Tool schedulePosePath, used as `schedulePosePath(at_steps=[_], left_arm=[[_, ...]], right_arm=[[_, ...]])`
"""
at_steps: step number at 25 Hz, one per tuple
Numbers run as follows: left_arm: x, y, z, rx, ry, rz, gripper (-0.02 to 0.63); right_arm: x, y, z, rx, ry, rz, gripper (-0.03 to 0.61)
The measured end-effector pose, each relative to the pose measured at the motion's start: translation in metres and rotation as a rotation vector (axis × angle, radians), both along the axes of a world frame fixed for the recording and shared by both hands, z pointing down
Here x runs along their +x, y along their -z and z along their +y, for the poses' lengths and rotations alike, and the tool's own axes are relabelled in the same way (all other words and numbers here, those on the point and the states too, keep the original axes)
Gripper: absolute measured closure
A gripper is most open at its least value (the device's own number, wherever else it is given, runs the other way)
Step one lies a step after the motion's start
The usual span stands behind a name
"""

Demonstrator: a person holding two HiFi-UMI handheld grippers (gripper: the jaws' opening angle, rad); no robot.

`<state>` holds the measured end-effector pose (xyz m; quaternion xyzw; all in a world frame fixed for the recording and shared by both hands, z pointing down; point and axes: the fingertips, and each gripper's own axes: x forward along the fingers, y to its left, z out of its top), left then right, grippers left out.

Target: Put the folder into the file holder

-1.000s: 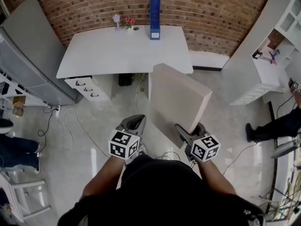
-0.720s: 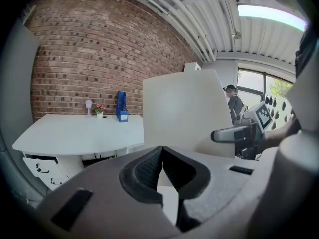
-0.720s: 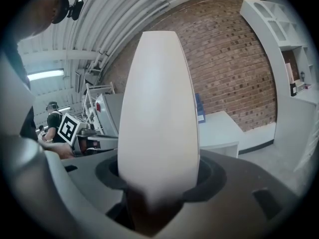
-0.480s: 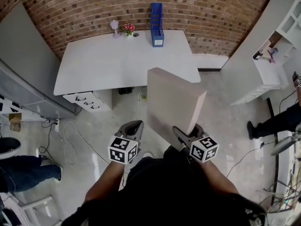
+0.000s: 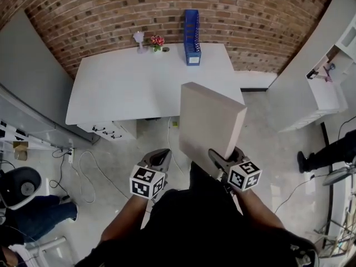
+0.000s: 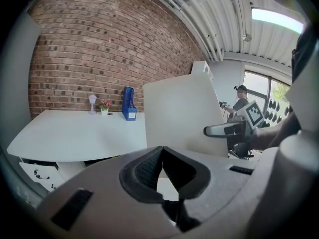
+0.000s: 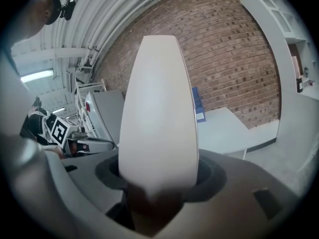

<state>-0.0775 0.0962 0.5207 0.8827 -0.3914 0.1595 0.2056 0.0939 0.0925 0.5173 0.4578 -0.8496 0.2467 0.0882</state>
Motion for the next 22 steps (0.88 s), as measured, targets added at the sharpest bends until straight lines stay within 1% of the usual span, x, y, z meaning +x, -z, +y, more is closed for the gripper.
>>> schedulePosePath(at_steps=[4,7,10,13,18,20,22], left_arm=[[-0.004,-0.004,-0.033,0.009,0.024,-0.013,0.609],[-0.006,-0.019,-0.066,-0.019,0.048,-0.037,0.609],[0.01,-0.022,-0.109,-0.033,0.037,-0.064,0.609],[0.035,-0.003,-0.164,0.003,0.028,-0.058,0.609],[0.062,0.032,-0.261,0.087,0.065,-0.04,0.609],[0.067,0.039,-0.286,0.101,0.084,-0.041,0.609],[0.068,0.038,-0.303,0.095,0.105,-0.046,0.609]], right_arm=[[-0.002,-0.007,-0.046,0.008,0.018,-0.004,0.295],[-0.001,-0.009,-0.088,0.019,0.039,-0.012,0.295],[0.008,-0.003,-0.133,0.031,0.054,-0.016,0.295],[0.022,0.007,-0.181,0.037,0.067,-0.028,0.295],[0.044,0.026,-0.266,0.093,0.099,-0.011,0.295],[0.05,0.03,-0.294,0.106,0.106,-0.011,0.295],[0.055,0.033,-0.318,0.111,0.108,-0.02,0.295]])
